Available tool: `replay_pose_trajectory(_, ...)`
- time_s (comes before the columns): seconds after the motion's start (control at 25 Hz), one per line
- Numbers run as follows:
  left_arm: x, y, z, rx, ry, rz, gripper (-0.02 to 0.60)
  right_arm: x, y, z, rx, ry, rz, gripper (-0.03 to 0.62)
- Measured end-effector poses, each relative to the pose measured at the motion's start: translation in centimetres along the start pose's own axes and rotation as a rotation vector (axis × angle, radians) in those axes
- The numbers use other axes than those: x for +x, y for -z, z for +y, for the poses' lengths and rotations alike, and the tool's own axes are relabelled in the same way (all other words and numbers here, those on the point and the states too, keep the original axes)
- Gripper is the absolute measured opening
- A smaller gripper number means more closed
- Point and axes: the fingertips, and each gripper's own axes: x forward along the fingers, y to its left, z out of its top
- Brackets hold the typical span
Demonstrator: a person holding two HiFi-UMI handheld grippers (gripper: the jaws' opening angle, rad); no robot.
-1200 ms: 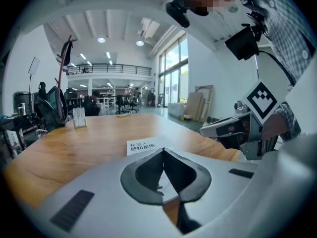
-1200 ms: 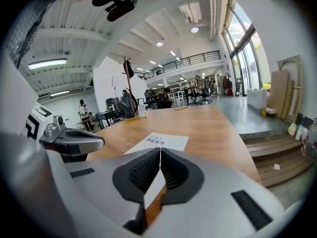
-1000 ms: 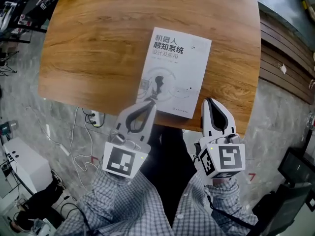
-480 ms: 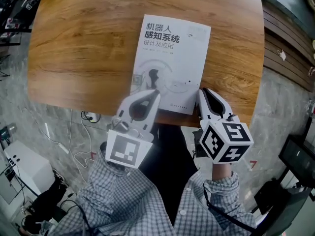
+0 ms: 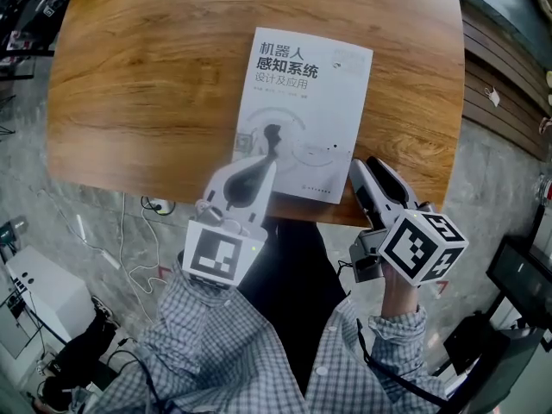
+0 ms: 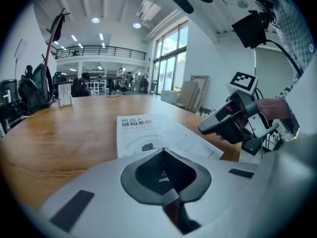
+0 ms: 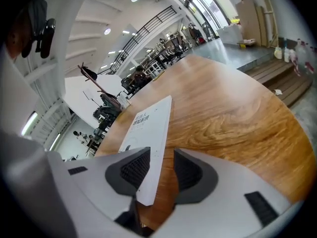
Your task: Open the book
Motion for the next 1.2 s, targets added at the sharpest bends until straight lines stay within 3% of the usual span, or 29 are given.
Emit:
replay_pose_trajectory(0.16,0.1,0.1,-0.3,0.056,0.004,0.007,0.009,1.3,0.9,0.7,-0.014,-0.018,0.042,0.127)
replay_pose_trajectory(0.44,0.1,0.4,-0.8,0.108,0.019,0.031,0.009,2.1,1.1,0.7,-0.079,0.041,0.103,0.126)
replay_pose_trajectory(0.56,0.1,0.4,-0.9,0.118,0.022,0.030,0.009,2.2,1.3,1.0,-0.100,0.024,0.146,0.083)
replay_pose_trajectory(0.76,-0.3,0.7,-1.5,0.158,0.065,0.047,0.011,1.7,1.0,1.3,-0.027,0.003,0.117,0.052)
replay_pose_trajectory(0.88,-0.6,1.0,-2.5,0.253,0.068,0.092,0.027,1.4,0.6,1.4,0.034,-0.013,0.100,0.046)
replay_pose_trajectory(0.96,-0.8,1.0,-3.6,0.354,0.089,0.119,0.099,1.2,0.5,1.5,0.072,-0.021,0.090,0.043)
replay_pose_trajectory(1.08,-0.8,0.8,-5.9,0.495,0.134,0.142,0.154,0.9,0.2,1.9,0.127,-0.033,0.077,0.040)
replay_pose_trajectory(1.2,-0.6,0.3,-8.3,0.615,0.168,0.140,0.169,0.7,0.0,2.2,0.162,-0.048,0.070,0.038)
